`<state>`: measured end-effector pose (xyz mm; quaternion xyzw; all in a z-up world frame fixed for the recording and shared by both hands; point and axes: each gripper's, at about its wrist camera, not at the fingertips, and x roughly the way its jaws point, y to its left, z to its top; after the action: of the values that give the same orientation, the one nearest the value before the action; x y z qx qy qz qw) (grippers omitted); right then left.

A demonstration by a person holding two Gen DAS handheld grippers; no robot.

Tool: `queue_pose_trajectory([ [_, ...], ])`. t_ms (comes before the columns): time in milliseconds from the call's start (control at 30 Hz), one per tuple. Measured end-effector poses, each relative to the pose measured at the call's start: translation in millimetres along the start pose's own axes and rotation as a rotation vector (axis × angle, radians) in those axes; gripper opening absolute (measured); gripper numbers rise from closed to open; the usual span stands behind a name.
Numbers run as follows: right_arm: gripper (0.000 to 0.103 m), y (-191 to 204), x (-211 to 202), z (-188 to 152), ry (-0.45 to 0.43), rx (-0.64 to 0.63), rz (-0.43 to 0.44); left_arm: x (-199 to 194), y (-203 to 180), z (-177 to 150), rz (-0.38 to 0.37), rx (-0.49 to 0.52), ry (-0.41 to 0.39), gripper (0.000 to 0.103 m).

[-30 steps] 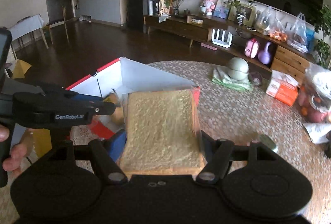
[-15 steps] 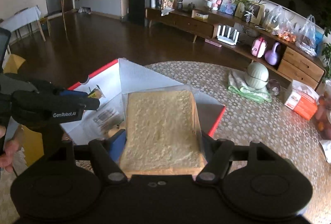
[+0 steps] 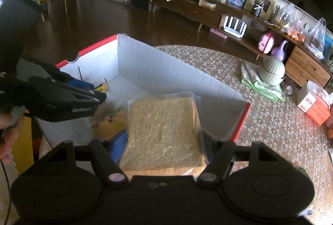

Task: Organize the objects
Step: 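Carry snack stick in left tool into red box while right tool carries bread there, then open left tool releasing snack stick in box while right tool releases bread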

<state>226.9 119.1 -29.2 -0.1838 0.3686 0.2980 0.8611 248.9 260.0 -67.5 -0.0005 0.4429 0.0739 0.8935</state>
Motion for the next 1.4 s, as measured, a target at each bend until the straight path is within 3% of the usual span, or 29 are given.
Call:
queue_pose_trajectory([
  [233, 0.072, 6.1, 5.1, -0.6, 0.021, -0.026, 0.002, 12.8, -6.6, -4.0, 0.005, 0.029, 0.067, 0.020],
  [500, 0.074, 6.7, 6.2, -2.3, 0.043, -0.025, 0.030, 16.6, -7.2, -5.5, 0.013, 0.041, 0.085, 0.021],
  [600, 0.077, 3.1, 3.6, -1.5, 0.039, -0.015, 0.042, 15.0, -7.2, -5.7, 0.025, 0.031, 0.079, 0.032],
  [667, 0.077, 1.2, -0.2, -0.8, 0.026, -0.011, 0.040, 10.2, -7.2, -6.0, 0.034, 0.022, 0.056, 0.065],
  [733, 0.078, -1.0, -5.8, 0.2, 0.013, -0.001, 0.042, 2.1, -7.1, -5.2, 0.049, 0.024, 0.016, 0.076],
  [1400, 0.085, -15.3, -71.7, -10.0, -0.081, 0.032, 0.083, -69.5, -16.7, -8.7, 0.027, -0.031, -0.103, 0.076],
])
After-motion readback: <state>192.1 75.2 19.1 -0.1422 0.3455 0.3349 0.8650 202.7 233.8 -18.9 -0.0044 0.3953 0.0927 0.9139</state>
